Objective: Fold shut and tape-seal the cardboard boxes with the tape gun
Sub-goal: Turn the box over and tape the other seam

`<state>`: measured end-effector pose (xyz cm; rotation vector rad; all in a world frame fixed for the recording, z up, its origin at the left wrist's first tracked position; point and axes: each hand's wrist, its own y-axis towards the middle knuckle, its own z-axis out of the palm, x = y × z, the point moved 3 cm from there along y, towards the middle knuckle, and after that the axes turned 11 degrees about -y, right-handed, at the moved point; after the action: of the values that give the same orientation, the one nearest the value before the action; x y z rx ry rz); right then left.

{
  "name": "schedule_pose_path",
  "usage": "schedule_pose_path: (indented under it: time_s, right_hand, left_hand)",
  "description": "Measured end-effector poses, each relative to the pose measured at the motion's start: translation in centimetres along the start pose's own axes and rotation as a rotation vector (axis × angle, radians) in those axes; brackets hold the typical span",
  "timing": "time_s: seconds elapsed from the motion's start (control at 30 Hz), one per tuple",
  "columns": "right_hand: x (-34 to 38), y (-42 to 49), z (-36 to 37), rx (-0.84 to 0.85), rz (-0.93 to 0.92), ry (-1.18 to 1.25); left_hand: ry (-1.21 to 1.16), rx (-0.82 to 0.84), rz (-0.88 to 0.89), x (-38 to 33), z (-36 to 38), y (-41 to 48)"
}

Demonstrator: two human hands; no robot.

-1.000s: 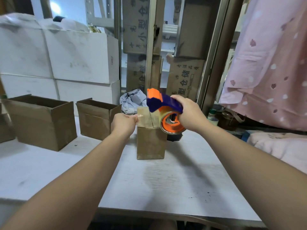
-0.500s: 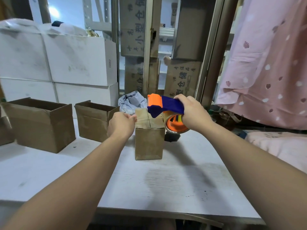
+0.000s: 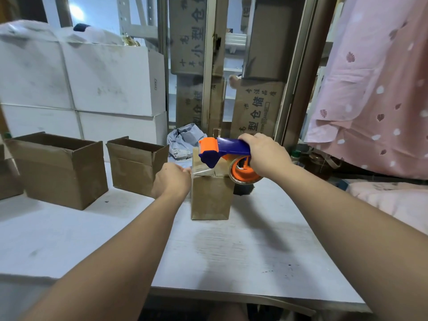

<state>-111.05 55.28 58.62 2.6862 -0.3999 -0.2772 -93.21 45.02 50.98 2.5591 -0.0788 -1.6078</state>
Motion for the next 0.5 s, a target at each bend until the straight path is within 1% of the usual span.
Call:
schedule_pose_path:
  time_s: [0.13,0.27,0.5]
  right_hand:
    - [-0.1,0.1,0.1,0.015,0.015,0.012]
    - [0.0,0.2,0.0,0.011,0.011,0.008]
    - [0.1,0.8,0.4,0.017,0.02,-0.006]
  left_hand:
    - [-0.095,0.049,-0.024,0.6,0.5,0.4]
    - [-0.196,0.062,-0.078,1.1,0.7,0.7]
    - [-0.262,0.086,-0.132,1.5,1.1,1.0]
